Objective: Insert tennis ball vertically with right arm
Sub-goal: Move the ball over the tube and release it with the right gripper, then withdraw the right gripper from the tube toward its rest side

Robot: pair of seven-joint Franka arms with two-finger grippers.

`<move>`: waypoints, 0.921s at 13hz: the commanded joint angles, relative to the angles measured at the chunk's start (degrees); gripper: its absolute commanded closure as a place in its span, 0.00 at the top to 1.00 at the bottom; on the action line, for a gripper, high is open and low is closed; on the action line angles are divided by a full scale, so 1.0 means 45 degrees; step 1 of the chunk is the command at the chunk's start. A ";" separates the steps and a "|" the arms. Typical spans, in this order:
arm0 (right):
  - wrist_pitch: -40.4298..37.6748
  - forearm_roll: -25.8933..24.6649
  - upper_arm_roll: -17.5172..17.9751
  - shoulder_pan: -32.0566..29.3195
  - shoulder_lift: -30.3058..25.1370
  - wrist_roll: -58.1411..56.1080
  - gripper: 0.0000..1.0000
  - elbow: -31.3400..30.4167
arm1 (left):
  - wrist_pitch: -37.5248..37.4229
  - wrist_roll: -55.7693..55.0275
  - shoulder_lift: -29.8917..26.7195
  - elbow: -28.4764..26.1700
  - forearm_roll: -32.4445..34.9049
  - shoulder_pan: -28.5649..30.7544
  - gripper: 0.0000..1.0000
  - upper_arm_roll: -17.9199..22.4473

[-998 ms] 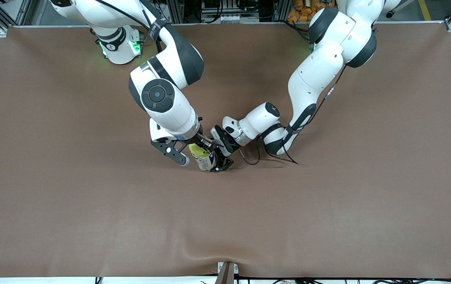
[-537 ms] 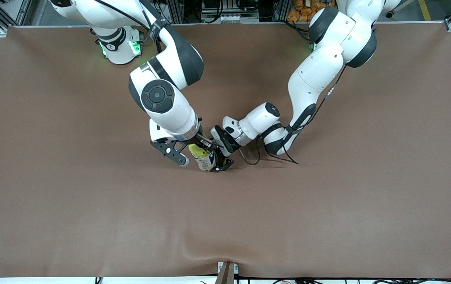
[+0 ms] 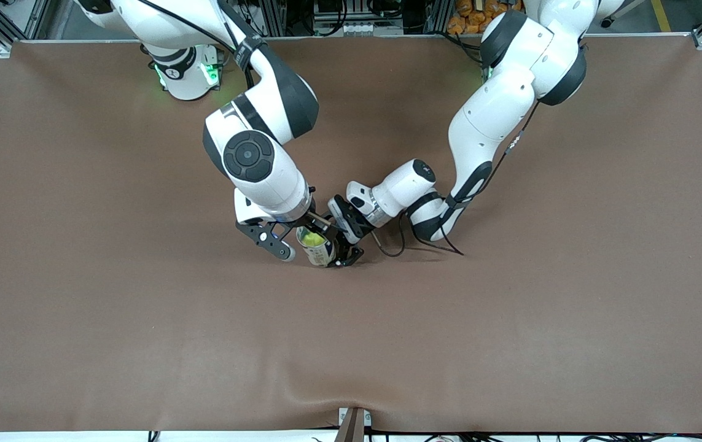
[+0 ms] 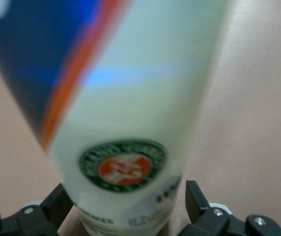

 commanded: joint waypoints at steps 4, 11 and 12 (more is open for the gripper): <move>-0.0367 -0.0102 -0.0021 -0.0238 -0.0119 -0.0050 1.00 0.0324 | 0.0106 -0.0187 -0.0100 -0.0277 0.0297 0.0164 1.00 -0.0082; -0.4563 -0.0141 -0.0060 -0.3493 -0.2402 -0.4434 1.00 0.0324 | 0.0086 -0.0246 -0.0664 -0.1662 0.0726 0.1393 1.00 -0.1058; -0.5032 -0.0122 -0.0060 -0.4351 -0.2773 -0.5412 1.00 0.0324 | 0.0086 -0.0246 -0.0956 -0.1994 0.0746 0.1588 1.00 -0.1116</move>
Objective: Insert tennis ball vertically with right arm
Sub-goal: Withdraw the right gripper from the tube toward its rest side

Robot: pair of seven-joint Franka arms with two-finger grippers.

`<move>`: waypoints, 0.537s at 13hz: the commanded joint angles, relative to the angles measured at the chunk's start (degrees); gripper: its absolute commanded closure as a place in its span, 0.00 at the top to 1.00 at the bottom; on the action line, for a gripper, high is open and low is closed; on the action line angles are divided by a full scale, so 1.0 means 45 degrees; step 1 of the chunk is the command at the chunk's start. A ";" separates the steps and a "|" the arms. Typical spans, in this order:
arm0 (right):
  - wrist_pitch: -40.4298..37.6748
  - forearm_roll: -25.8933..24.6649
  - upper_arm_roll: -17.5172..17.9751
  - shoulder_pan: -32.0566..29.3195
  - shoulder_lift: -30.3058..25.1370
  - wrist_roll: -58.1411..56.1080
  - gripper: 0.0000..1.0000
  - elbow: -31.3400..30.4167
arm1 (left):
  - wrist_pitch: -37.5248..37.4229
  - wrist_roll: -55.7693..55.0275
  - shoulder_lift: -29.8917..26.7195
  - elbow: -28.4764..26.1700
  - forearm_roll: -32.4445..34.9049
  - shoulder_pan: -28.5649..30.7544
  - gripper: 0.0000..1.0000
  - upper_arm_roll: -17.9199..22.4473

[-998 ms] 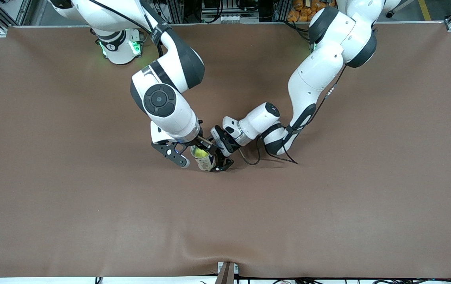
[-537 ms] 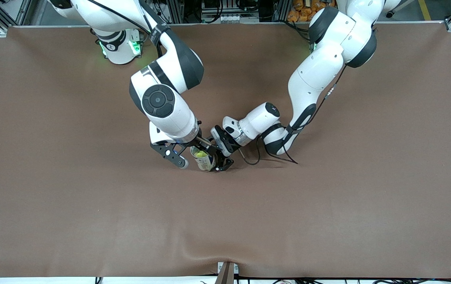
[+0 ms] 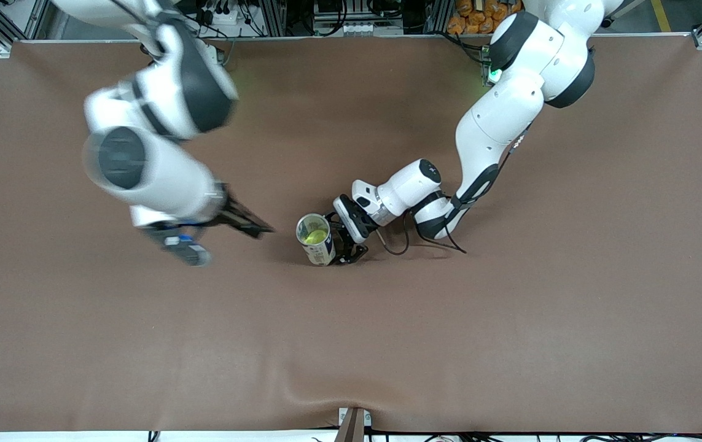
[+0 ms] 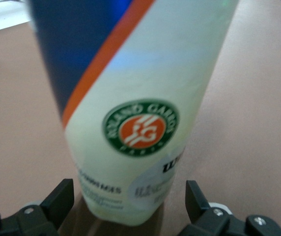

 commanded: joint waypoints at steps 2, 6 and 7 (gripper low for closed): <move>-0.1448 -0.0038 0.0246 -0.3213 -0.1568 -0.4076 1.00 -0.0266 | 0.0069 -0.0188 -0.1295 -0.1627 0.0741 0.1080 1.00 -0.0419; -0.2290 -0.0309 0.0247 -0.6049 -0.2040 -0.8068 1.00 0.0239 | 0.0011 -0.0188 -0.1608 -0.2175 0.1153 0.2097 1.00 -0.1122; -0.2272 -0.0485 0.0246 -0.6402 -0.2040 -0.8596 1.00 0.0416 | 0.0010 -0.0207 -0.1648 -0.2273 0.1153 0.2293 1.00 -0.1278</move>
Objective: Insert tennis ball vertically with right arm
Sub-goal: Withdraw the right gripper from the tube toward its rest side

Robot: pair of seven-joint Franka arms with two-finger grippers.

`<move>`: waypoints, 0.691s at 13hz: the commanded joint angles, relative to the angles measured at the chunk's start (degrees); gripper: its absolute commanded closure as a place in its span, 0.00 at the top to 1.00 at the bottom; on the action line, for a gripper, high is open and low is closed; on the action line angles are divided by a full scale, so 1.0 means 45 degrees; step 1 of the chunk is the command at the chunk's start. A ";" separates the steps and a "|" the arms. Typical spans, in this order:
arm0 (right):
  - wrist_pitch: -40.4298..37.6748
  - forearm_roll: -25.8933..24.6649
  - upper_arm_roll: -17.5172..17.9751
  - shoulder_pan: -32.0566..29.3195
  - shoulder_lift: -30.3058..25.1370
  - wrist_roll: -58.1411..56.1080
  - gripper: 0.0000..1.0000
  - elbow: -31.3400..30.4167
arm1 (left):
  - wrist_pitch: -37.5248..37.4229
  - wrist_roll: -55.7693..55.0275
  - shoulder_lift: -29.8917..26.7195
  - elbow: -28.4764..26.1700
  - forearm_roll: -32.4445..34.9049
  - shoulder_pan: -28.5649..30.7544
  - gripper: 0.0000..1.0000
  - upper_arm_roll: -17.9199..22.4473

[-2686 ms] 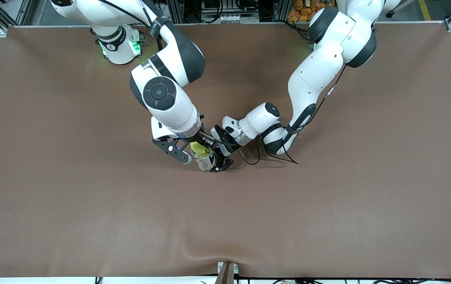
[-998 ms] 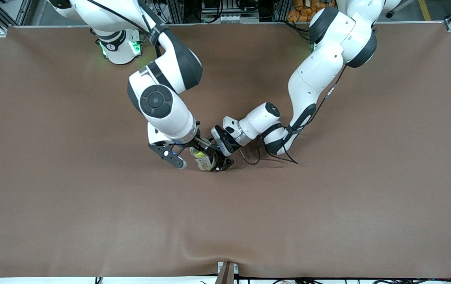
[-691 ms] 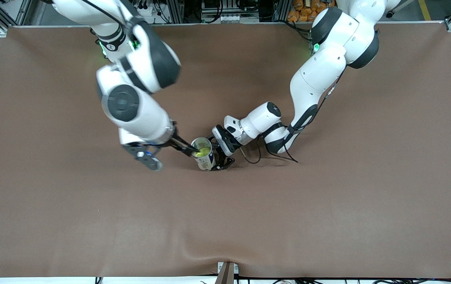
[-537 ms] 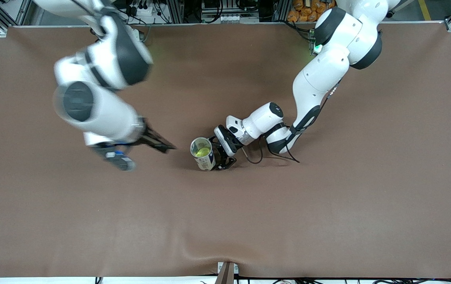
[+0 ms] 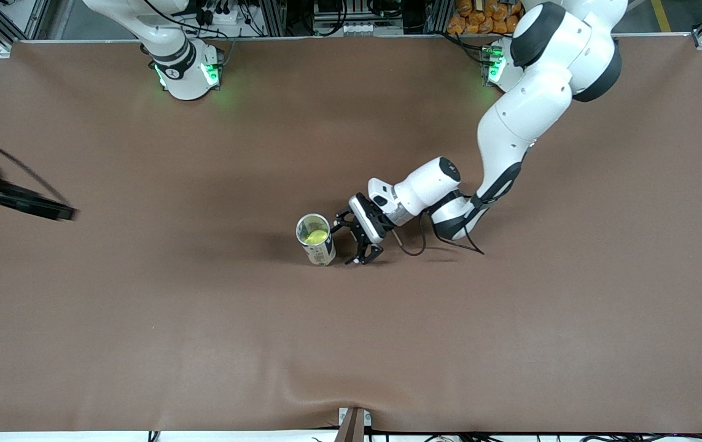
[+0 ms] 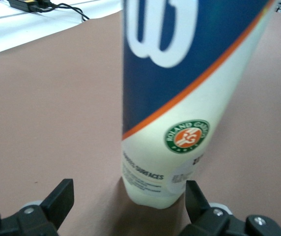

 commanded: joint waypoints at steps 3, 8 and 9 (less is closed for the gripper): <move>-0.0049 -0.1422 0.0388 -0.0828 0.0038 -0.1724 1.00 0.0986 | -0.0054 -0.0733 -0.0940 -0.1173 0.0295 0.1020 1.00 -0.0934; -0.0105 -0.1408 0.0506 -0.0710 -0.0001 -0.1996 1.00 0.1357 | -0.0054 -0.1712 -0.2367 -0.2345 0.0315 0.1742 1.00 -0.1656; -0.0165 -0.1407 0.0506 -0.0633 -0.0001 -0.2210 1.00 0.1358 | -0.0074 -0.1731 -0.2465 -0.2482 0.0315 0.1996 1.00 -0.1948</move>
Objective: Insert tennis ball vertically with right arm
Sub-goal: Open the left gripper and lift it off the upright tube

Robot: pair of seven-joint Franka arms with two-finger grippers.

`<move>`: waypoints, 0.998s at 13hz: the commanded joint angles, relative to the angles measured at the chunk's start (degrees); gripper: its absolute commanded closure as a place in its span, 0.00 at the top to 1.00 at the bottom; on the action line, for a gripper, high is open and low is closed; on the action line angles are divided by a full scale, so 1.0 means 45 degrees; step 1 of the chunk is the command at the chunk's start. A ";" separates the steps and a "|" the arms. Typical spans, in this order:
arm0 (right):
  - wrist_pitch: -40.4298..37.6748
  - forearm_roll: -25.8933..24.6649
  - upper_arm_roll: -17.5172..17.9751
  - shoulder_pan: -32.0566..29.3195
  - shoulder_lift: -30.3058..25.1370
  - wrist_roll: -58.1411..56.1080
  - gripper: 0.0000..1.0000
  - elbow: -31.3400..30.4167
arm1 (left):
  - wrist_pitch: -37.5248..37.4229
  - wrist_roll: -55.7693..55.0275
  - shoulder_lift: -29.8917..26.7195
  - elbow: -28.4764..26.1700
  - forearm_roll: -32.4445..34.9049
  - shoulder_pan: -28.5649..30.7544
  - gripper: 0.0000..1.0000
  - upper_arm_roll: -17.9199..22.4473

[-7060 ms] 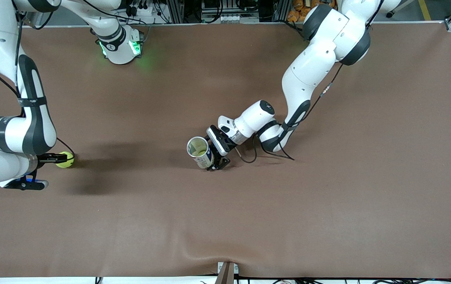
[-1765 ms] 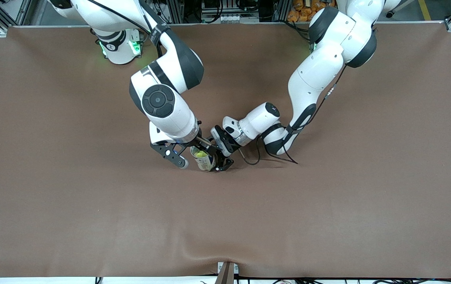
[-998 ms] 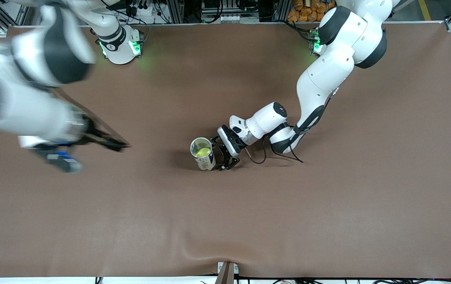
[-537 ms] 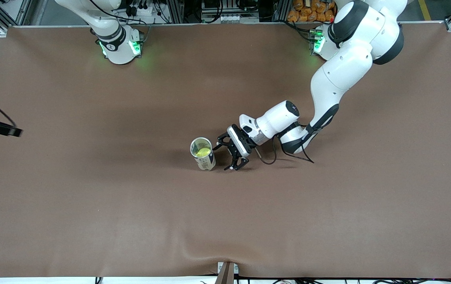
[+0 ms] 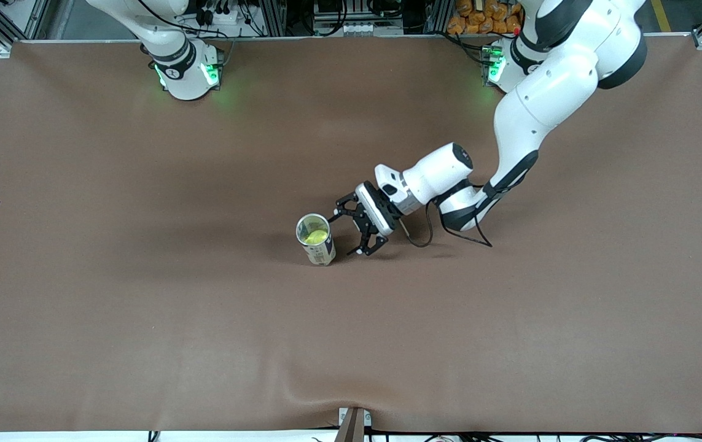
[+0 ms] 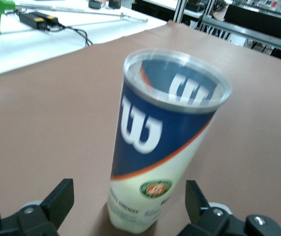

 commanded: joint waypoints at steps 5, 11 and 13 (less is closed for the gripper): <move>-0.0484 -0.0755 0.0061 0.0706 -0.0017 -0.2842 1.00 0.0273 | -0.0113 -0.1487 -0.1958 -0.1016 0.0313 0.1089 1.00 -0.0925; -0.0582 -0.0716 0.0041 0.0728 -0.0017 -0.2413 1.00 0.0214 | -0.1065 -0.4085 -0.3678 -0.0569 0.0138 0.0855 1.00 -0.1314; -0.0680 -0.0697 0.0060 0.0844 -0.0017 -0.2413 1.00 0.0195 | -0.2022 -0.5295 -0.4108 0.0035 0.0059 0.0486 1.00 -0.1452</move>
